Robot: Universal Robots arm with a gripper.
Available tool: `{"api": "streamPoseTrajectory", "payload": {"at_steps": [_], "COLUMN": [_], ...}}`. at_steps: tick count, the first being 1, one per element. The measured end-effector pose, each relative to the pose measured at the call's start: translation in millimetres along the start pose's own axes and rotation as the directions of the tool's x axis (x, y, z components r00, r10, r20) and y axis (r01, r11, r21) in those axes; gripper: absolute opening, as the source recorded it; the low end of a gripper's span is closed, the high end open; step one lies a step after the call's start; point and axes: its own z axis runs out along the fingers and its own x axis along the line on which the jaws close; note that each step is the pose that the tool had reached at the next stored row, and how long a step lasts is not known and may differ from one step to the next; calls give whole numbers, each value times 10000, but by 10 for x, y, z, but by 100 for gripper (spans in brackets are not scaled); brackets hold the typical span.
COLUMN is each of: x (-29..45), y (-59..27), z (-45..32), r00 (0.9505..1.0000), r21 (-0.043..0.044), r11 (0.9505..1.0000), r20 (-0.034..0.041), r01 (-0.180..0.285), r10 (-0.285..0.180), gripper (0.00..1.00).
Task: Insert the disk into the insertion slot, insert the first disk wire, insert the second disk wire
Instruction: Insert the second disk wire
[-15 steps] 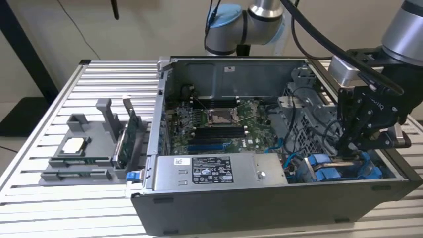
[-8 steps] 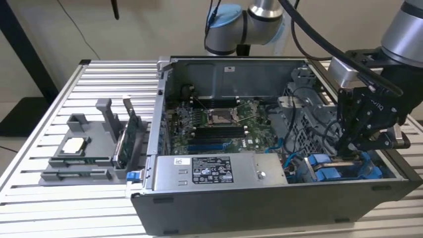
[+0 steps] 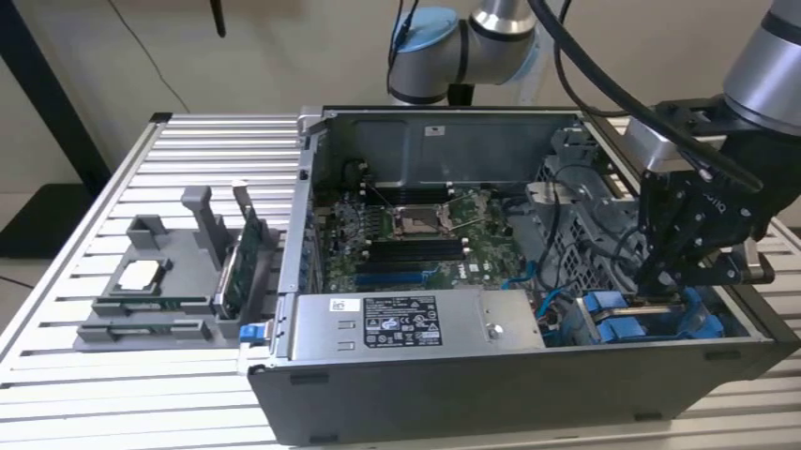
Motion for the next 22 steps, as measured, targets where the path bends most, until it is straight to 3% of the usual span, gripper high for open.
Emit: {"api": "streamPoseTrajectory", "payload": {"at_steps": [4,7,17,22], "x": [-1,0,0,4], "y": [-5,-20,-60,-62], "z": [20,34,55,118], "r00": [9999,9999,9998,9999], "r21": [0,0,0,-1], "r11": [10000,10000,10000,10000], "r20": [119,167,188,169], "r01": [15,23,34,36], "r10": [-15,-23,-34,-36], "gripper": [16,16,16,16]}}
